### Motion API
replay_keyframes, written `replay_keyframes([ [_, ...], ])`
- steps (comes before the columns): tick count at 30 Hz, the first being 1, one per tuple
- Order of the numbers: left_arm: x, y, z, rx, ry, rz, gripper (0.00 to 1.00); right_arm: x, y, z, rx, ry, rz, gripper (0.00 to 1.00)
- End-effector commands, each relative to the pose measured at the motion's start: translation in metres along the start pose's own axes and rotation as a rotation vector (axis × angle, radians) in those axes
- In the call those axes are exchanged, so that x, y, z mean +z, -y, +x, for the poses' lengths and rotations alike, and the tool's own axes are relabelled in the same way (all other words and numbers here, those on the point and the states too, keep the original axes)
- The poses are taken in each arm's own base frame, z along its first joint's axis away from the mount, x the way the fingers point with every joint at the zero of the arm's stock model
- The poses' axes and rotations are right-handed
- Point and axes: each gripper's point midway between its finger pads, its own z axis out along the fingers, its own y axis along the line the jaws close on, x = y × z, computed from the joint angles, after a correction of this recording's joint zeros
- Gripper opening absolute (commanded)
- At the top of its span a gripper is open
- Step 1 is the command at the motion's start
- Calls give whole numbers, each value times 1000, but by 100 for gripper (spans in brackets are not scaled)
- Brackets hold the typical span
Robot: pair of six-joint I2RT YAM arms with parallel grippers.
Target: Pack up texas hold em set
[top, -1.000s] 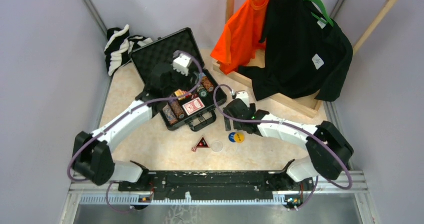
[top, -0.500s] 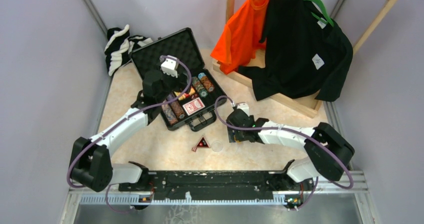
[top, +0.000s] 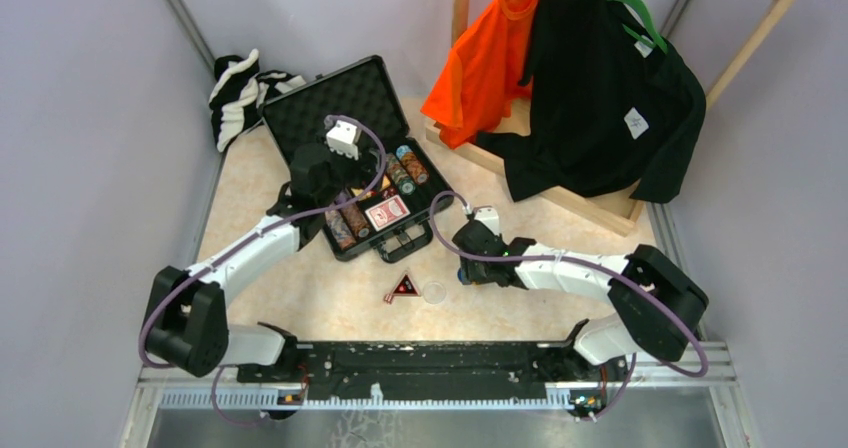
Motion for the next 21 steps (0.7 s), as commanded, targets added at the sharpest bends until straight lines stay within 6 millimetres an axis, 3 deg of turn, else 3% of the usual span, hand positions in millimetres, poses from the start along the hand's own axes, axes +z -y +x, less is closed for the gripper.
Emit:
replay_keyframes([
  [1, 4, 5, -4, -5, 25, 24, 98, -4, 8, 4, -2, -6, 44, 46],
  [8, 5, 4, -2, 2, 19, 20, 97, -7, 5, -7, 37, 31, 48, 42],
  [21, 5, 0, -7, -12, 2, -4, 99, -28, -21, -73, 22, 179, 2, 40],
])
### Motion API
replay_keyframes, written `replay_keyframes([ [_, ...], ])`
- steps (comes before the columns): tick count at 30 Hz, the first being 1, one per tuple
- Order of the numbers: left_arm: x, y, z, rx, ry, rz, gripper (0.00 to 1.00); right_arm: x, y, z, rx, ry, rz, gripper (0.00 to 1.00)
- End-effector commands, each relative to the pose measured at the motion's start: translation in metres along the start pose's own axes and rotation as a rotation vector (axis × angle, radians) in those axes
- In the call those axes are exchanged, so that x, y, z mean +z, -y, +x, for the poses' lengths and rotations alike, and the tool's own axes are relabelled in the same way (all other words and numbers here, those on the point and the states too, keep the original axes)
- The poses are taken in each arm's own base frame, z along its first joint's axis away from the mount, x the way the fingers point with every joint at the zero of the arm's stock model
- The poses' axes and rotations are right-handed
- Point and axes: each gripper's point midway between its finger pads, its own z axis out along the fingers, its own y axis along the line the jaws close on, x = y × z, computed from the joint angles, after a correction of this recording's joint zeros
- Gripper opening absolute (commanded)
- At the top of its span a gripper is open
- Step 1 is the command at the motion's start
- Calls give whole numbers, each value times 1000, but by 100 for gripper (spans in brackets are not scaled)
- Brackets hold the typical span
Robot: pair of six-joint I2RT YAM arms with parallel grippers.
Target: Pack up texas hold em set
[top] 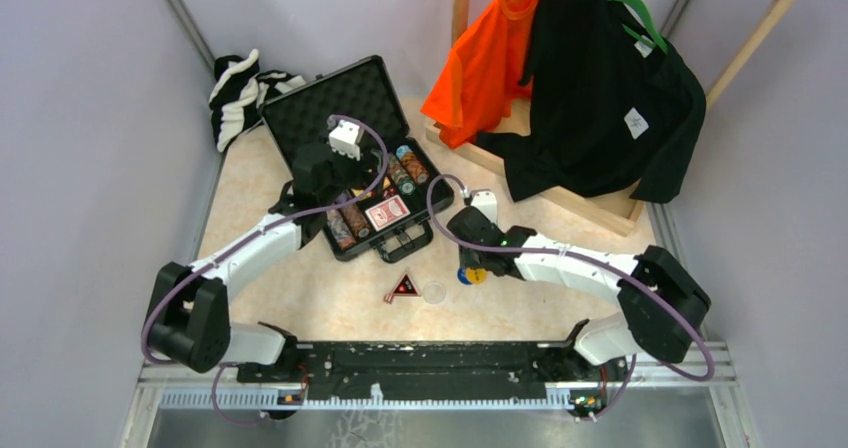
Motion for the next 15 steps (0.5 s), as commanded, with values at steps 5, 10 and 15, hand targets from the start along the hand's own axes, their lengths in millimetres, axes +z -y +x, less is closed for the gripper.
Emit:
replay_keyframes([
  [5, -5, -11, -17, -23, 27, -56, 99, -10, -27, -52, -22, 111, -45, 36],
  [10, -12, -16, -21, -29, 34, -64, 99, -3, -16, -48, -50, 59, 12, 76],
  [15, -13, -15, -18, -28, 34, -55, 99, -3, -3, -15, -57, -5, 5, 80],
])
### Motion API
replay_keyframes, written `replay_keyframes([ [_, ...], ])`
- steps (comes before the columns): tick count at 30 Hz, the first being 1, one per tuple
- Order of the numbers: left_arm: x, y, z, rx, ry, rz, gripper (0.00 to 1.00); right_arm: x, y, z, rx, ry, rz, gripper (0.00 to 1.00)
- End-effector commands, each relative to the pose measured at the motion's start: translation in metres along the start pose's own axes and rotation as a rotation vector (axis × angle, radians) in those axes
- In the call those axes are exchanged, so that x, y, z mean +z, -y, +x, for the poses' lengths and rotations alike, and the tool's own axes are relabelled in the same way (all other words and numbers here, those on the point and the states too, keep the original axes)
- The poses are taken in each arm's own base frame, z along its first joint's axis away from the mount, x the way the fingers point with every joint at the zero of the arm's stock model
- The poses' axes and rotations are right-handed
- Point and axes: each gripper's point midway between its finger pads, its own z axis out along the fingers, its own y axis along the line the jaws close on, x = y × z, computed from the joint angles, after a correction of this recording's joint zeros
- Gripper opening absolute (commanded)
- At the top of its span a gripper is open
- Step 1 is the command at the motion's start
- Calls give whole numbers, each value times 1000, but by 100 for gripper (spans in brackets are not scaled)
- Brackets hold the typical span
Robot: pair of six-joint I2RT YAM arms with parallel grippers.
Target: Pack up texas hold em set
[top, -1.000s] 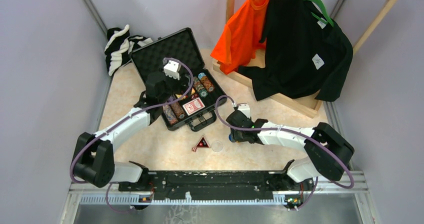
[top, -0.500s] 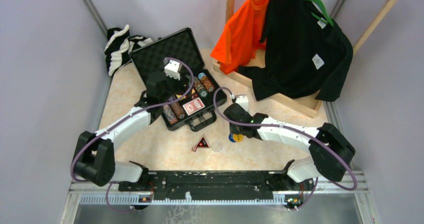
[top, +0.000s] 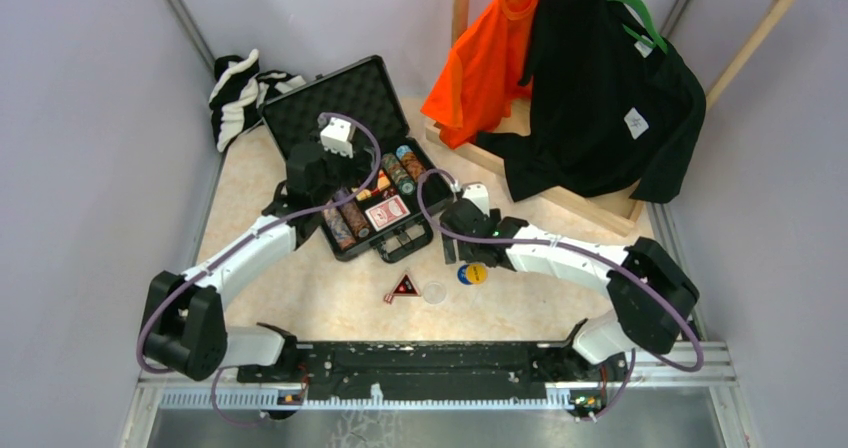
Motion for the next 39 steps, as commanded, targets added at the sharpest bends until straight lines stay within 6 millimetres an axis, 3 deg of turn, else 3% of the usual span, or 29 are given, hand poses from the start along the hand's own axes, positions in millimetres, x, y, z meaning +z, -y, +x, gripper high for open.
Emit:
replay_keyframes([
  [1, -4, -1, -11, -10, 31, -1, 99, -6, 11, 21, 8, -34, -8, 78],
  [7, -2, 5, -7, -28, 29, 29, 99, -4, 16, 63, 28, -108, -16, 72],
  [11, -2, 5, -3, -28, 21, 32, 99, 1, 17, 75, 38, -129, -14, 70],
  [19, -3, 4, 0, -19, 13, 27, 99, 4, 11, 67, 31, -113, -24, 69],
  [25, -2, 4, 3, -18, 6, 30, 99, 8, 11, 70, 27, -115, -22, 50],
  [31, 1, 6, 3, -18, 4, 41, 99, 7, 15, 68, 24, -109, -1, 44],
  [39, 2, 5, 4, -14, 0, 36, 99, -9, 6, 37, 34, -45, -35, 42],
])
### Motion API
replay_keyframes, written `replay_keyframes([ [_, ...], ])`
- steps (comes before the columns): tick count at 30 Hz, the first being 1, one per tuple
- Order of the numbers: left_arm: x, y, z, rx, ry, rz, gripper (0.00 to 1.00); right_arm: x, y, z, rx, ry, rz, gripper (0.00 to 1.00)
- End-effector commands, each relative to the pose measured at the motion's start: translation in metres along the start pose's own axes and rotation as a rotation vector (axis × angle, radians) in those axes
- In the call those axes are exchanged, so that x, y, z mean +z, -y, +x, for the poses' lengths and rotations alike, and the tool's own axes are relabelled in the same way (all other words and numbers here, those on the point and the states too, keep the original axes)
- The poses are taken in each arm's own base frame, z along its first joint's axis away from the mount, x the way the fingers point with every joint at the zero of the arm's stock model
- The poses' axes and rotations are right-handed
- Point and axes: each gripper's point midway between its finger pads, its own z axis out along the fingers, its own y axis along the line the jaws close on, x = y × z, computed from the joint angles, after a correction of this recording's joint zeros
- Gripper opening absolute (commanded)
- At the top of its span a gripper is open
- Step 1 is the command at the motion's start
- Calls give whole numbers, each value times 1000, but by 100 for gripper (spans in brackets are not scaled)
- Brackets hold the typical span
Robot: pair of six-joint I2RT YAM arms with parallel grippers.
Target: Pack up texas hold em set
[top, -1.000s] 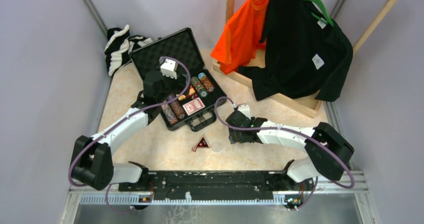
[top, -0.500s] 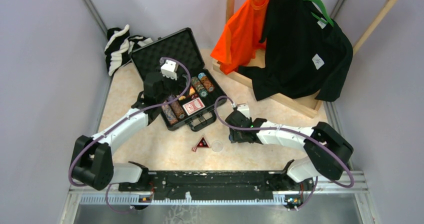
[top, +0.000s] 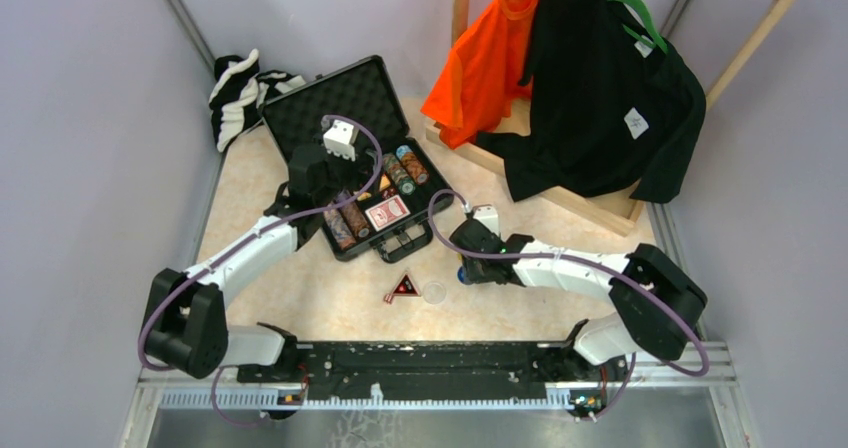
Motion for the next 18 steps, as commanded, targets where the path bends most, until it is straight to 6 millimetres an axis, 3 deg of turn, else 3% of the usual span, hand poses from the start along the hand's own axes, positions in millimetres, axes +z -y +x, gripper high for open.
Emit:
replay_keyframes([
  [1, 1, -1, -6, -1, 20, 3, 99, -19, -12, -31, -1, 80, -32, 42],
  [5, -1, -1, -9, 0, 25, 1, 99, -23, -19, -45, -11, 104, -41, 43],
  [7, -1, -1, -9, 1, 24, -1, 99, -21, -17, -51, -18, 117, -15, 51],
  [8, -1, -1, -9, 2, 24, 0, 99, -18, -15, -54, -17, 121, -4, 64],
  [9, -2, -1, -9, 2, 24, 0, 99, -15, -13, -59, -12, 122, 0, 69],
  [15, -4, -2, -10, 1, 27, -2, 99, 6, 1, -105, -18, 145, 17, 75],
  [18, -3, -4, -10, 1, 26, -10, 99, 16, -1, -117, -64, 131, 48, 78],
])
